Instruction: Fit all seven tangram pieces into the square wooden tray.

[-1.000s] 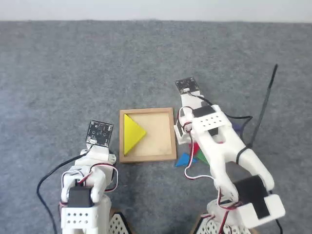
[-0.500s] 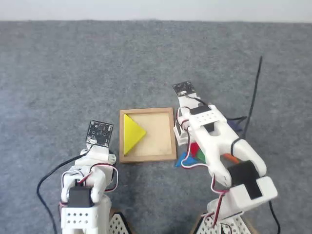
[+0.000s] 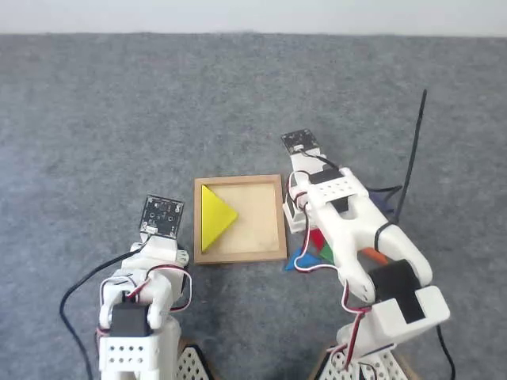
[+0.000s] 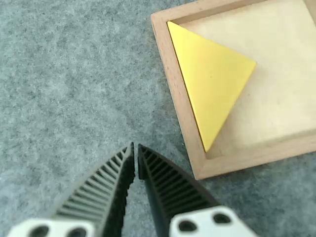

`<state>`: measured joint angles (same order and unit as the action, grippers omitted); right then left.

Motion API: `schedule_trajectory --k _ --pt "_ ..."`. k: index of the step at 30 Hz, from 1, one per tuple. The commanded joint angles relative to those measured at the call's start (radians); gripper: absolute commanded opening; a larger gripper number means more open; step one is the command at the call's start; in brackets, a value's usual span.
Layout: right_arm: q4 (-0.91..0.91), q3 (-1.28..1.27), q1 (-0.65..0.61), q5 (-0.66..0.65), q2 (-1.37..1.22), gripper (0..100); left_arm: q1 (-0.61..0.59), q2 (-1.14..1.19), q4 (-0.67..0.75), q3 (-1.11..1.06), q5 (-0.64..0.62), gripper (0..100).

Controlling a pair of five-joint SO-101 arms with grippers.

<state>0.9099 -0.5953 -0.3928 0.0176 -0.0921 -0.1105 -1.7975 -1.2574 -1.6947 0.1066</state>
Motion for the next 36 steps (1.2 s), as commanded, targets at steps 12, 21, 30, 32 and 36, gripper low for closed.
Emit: schedule_trajectory --k 12,21,30,32,36 --pt "0.048 -0.032 0.005 -0.011 0.237 19.8 -0.003 -0.018 -0.005 0.012 -0.008 1" --pt "0.03 -0.015 0.004 -0.215 0.209 38.8 -0.003 -0.018 -0.005 0.012 -0.008 1" --pt "0.027 0.183 0.01 -0.253 -0.077 40.2 -0.003 -0.018 -0.005 0.012 -0.008 1" --pt "0.027 0.212 0.008 -0.253 -0.12 40.2 -0.003 -0.018 -0.005 0.012 -0.008 1" --pt "0.027 0.224 0.005 -0.253 -0.157 39.9 -0.003 -0.018 -0.005 0.012 -0.008 1"
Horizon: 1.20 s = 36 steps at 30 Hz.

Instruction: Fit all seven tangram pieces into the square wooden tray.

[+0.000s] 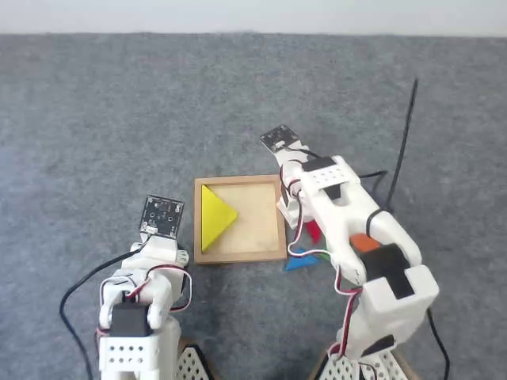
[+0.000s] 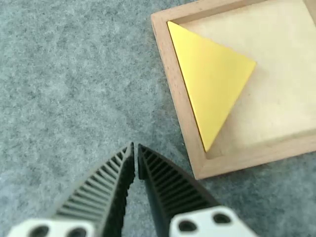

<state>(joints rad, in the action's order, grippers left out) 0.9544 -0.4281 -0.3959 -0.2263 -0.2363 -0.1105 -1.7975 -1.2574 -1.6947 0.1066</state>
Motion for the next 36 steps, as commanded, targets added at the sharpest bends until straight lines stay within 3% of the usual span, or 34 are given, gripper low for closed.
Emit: schedule_trajectory --k 1,6,19,29,33,36 --pt "-0.018 0.057 -0.001 -0.006 -0.013 38.7 -0.003 -0.018 -0.005 0.012 -0.008 1" --pt "-0.008 0.051 -0.047 0.0 -0.013 28.7 -0.003 -0.018 -0.005 0.012 -0.008 1" --pt "0.068 0.048 -0.033 0.031 0.082 23.9 -0.003 -0.018 -0.005 0.012 -0.008 1" --pt "0.076 -0.183 -0.088 0.138 0.499 23.8 -0.003 -0.018 -0.005 0.012 -0.008 1" --pt "0.076 -0.198 -0.084 0.138 0.549 24.0 -0.003 -0.018 -0.005 0.012 -0.008 1" --pt "0.045 -0.199 -0.07 0.13 0.501 30.5 -0.003 -0.018 -0.005 0.012 -0.008 1"
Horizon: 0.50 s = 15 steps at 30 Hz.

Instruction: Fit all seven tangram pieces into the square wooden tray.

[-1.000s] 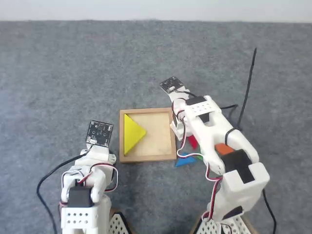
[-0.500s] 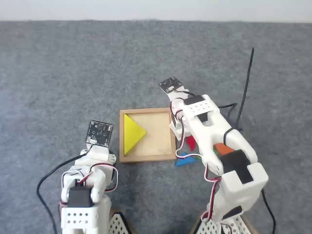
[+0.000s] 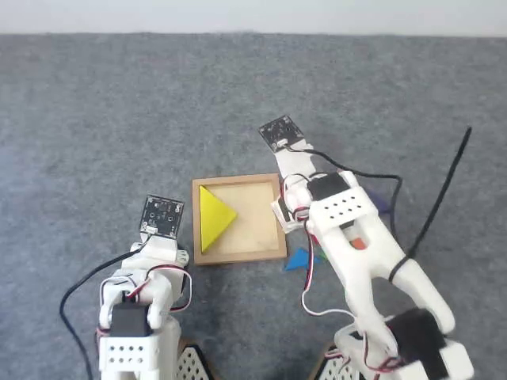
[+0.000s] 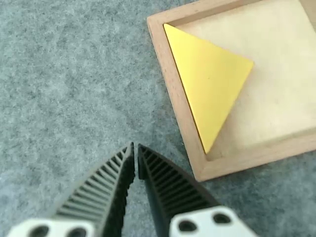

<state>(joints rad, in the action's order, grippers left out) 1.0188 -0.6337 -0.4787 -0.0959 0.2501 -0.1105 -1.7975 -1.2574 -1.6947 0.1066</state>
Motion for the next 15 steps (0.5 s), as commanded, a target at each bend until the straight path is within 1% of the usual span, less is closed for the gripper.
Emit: schedule_trajectory --k 1,3,4,9,15 --pt "-0.033 0.006 0.016 -0.008 -0.015 34.2 -0.003 -0.018 -0.005 0.012 -0.008 1" --pt "-0.059 0.014 0.018 -0.052 -0.088 40.0 -0.003 -0.018 -0.005 0.012 -0.008 1" --pt "-0.077 0.017 0.019 -0.071 -0.125 41.4 -0.003 -0.018 -0.005 0.012 -0.008 1" --pt "-0.124 0.086 0.045 -0.104 -0.285 39.8 -0.003 -0.018 -0.005 0.012 -0.008 1" --pt "-0.182 0.13 0.068 -0.141 -0.369 39.8 -0.003 -0.018 -0.005 0.012 -0.008 1"
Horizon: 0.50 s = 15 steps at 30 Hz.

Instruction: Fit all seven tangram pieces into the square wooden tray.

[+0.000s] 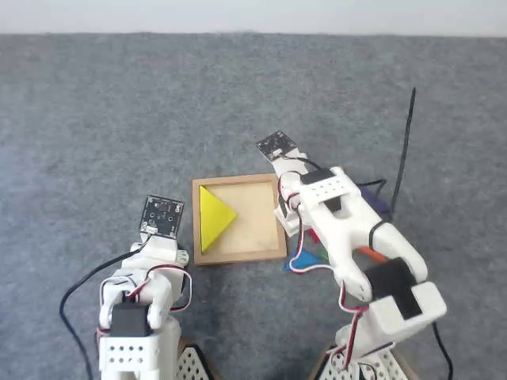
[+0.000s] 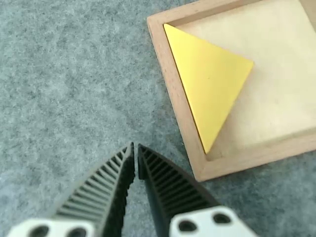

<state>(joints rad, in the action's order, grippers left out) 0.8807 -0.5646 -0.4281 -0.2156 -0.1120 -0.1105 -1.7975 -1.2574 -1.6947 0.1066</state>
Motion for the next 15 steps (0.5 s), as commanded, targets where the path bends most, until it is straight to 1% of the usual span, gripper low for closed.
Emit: schedule_trajectory --k 1,6,8,12,15 --pt "-0.053 0.061 0.018 -0.032 -0.018 39.8 -0.003 -0.018 -0.005 0.012 -0.008 1" --pt "-0.054 0.061 0.01 -0.072 -0.044 39.1 -0.003 -0.018 -0.005 0.012 -0.008 1" --pt "-0.054 0.061 0.008 -0.072 -0.045 34.6 -0.003 -0.018 -0.005 0.012 -0.008 1" --pt "-0.054 0.061 -0.013 -0.075 -0.05 22.4 -0.003 -0.018 -0.005 0.012 -0.008 1" --pt "-0.054 0.061 -0.018 -0.074 -0.05 19.3 -0.003 -0.018 -0.005 0.012 -0.008 1"
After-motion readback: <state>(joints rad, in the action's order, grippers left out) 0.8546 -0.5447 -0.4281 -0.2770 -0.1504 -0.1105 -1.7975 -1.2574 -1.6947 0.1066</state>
